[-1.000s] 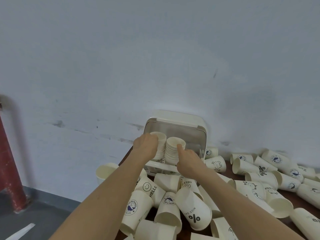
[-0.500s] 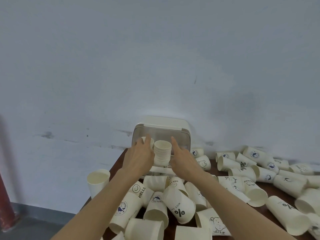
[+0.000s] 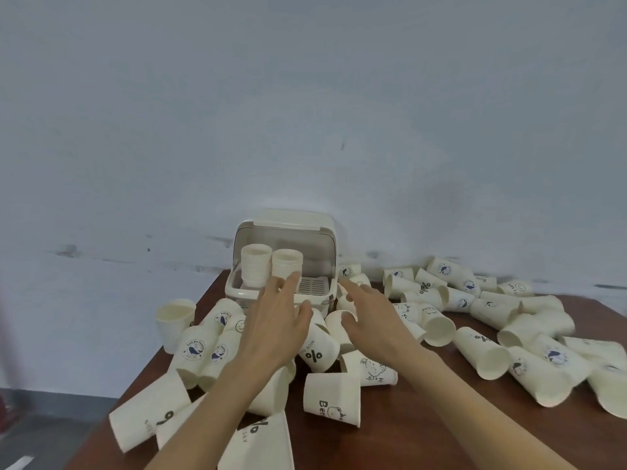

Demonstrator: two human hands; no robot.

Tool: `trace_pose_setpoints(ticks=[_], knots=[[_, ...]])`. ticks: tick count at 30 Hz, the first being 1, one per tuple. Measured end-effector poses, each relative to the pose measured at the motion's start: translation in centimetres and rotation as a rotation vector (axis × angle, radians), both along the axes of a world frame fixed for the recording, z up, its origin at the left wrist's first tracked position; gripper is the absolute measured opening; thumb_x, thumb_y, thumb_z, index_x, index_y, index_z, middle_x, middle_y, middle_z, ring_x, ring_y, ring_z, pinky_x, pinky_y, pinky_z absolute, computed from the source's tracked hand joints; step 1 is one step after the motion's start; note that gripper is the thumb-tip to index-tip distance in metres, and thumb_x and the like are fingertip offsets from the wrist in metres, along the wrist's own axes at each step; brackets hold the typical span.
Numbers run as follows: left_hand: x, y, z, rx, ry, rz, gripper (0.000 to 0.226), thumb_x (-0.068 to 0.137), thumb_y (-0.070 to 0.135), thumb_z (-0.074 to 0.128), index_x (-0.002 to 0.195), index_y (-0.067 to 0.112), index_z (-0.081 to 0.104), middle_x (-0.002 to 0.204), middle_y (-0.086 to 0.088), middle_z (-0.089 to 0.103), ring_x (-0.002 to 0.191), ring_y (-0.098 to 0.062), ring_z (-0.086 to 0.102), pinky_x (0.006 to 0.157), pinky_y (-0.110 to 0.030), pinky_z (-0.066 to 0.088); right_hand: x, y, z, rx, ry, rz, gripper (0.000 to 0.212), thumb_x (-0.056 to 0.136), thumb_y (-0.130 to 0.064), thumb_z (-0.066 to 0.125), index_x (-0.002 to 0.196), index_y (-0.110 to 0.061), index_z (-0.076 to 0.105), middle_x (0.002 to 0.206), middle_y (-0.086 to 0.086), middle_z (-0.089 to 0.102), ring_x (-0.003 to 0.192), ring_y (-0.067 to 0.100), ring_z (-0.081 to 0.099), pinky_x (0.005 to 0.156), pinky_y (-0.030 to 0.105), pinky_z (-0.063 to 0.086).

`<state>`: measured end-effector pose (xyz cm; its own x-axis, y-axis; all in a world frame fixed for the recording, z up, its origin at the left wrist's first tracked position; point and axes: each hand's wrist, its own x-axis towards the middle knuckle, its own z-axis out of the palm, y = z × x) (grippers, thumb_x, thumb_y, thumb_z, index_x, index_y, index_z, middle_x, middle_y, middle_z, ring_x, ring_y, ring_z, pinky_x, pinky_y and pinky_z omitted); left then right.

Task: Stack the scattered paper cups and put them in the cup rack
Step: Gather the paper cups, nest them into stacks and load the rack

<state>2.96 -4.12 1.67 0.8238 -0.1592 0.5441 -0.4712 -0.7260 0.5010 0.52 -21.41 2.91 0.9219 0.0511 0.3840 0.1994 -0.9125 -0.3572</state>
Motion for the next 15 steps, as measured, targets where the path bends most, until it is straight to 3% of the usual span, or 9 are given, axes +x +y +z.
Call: trace_pose_setpoints(ticks=[4,9,15], knots=[[-2.5,0.1,-1.2,-0.065,-0.006,-0.021,0.051,0.096,0.034,0.046,0.145,0.026,0.035,0.133,0.0,0.045,0.119,-0.018,0.044,0.093,-0.032,0.04,-2.3,-0.6,-1.0,0.042,-0.01,-0.01,0.056,0.092,-0.022,0.049,0.146,-0.023,0.033,0.124,0.001,0.052,0.119,0.022,0.045,0.1,0.034,0.039],[-5.0,0.3,-1.9,-0.228,0.021,-0.045,0.058,0.094,0.029,0.049,0.147,0.034,0.028,0.132,0.006,0.043,0.112,-0.015,0.05,0.093,-0.038,0.046,-4.8,-0.3,-1.8,0.083,-0.036,0.003,0.051,0.092,-0.017,0.049,0.142,-0.02,0.04,0.118,0.001,0.053,0.119,0.018,0.044,0.097,0.032,0.041],[-6.2,0.7,-2.7,-0.238,0.045,-0.029,0.058,0.092,0.027,0.051,0.146,0.035,0.03,0.132,0.01,0.043,0.114,-0.012,0.05,0.092,-0.031,0.043,-6.8,-0.2,-2.7,0.093,-0.032,0.018,0.047,0.093,-0.018,0.049,0.14,-0.02,0.043,0.12,0.001,0.054,0.115,0.015,0.047,0.098,0.028,0.039]])
